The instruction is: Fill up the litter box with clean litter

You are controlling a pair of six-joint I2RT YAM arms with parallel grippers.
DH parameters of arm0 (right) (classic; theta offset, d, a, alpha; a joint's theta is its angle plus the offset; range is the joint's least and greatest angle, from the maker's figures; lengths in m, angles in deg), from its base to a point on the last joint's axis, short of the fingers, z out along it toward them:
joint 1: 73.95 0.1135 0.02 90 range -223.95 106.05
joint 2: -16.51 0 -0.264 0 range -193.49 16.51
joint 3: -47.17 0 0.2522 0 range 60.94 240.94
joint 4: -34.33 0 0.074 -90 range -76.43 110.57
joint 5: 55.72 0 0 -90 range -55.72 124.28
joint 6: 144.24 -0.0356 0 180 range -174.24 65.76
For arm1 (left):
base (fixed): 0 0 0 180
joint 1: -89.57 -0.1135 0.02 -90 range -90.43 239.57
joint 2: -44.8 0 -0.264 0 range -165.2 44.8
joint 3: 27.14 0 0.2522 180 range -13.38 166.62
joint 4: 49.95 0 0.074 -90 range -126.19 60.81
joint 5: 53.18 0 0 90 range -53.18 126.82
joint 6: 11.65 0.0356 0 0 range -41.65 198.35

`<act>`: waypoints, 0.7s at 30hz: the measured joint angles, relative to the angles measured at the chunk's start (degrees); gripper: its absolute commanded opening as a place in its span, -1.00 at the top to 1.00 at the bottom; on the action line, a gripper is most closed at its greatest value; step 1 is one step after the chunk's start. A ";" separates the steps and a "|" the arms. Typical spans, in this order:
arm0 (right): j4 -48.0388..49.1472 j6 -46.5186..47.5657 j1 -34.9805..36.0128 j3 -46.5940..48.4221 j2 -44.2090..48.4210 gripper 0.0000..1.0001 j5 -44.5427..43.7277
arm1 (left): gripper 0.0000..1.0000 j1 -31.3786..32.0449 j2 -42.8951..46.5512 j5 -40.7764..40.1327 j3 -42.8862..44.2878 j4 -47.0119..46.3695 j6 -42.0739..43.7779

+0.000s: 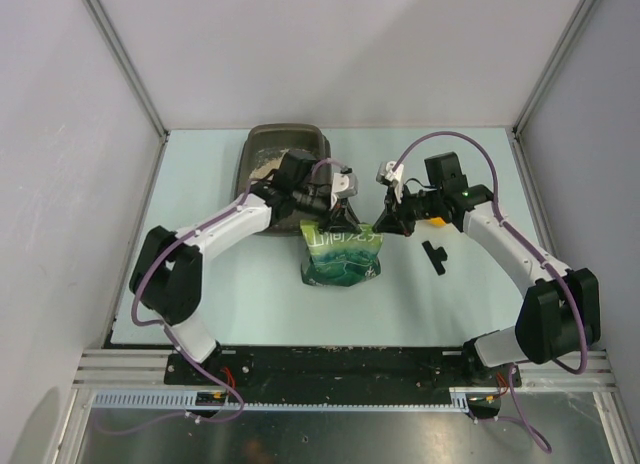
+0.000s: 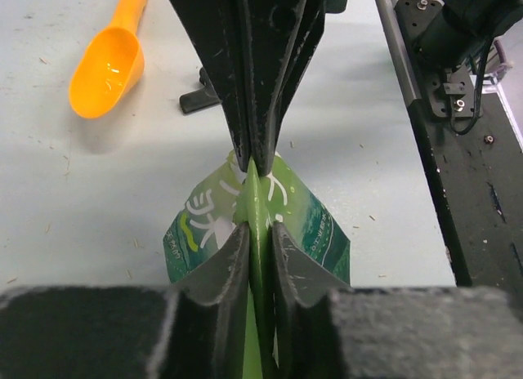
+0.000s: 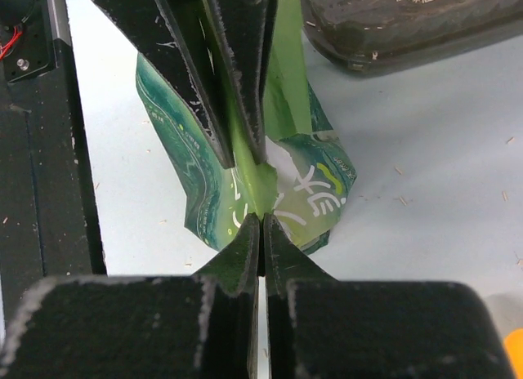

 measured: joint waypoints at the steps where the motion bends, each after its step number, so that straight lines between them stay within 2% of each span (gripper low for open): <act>1: 0.09 0.00 0.00 0.00 -0.04 1.00 -0.15 | 0.91 0.22 -0.26 0.02 0.31 -0.35 -0.81; 3: 0.07 -0.02 -0.13 0.00 -0.11 0.98 -0.31 | 1.00 0.42 -0.61 -0.02 0.48 -0.87 -2.34; 4: 0.07 -0.07 -0.15 0.00 -0.15 0.73 -0.44 | 1.00 0.39 -0.81 -0.02 0.48 -1.14 -2.99; 7: 0.00 -1.55 -0.72 0.00 -0.24 0.27 -0.66 | 1.00 0.42 -1.14 -0.09 0.48 -2.03 -4.63; 10: 0.31 -5.38 -4.26 0.02 0.24 0.06 -1.05 | 1.00 0.50 -1.18 -0.48 0.48 -2.47 -5.81; 16: -3.06 -10.14 -20.72 0.70 2.78 0.05 -3.65 | 1.00 0.59 -1.49 -0.57 0.48 -2.91 -7.76; 21: -14.36 -5.49 -26.93 1.31 -0.39 0.04 -10.64 | 1.00 0.59 -1.60 -0.48 0.48 -3.13 -8.26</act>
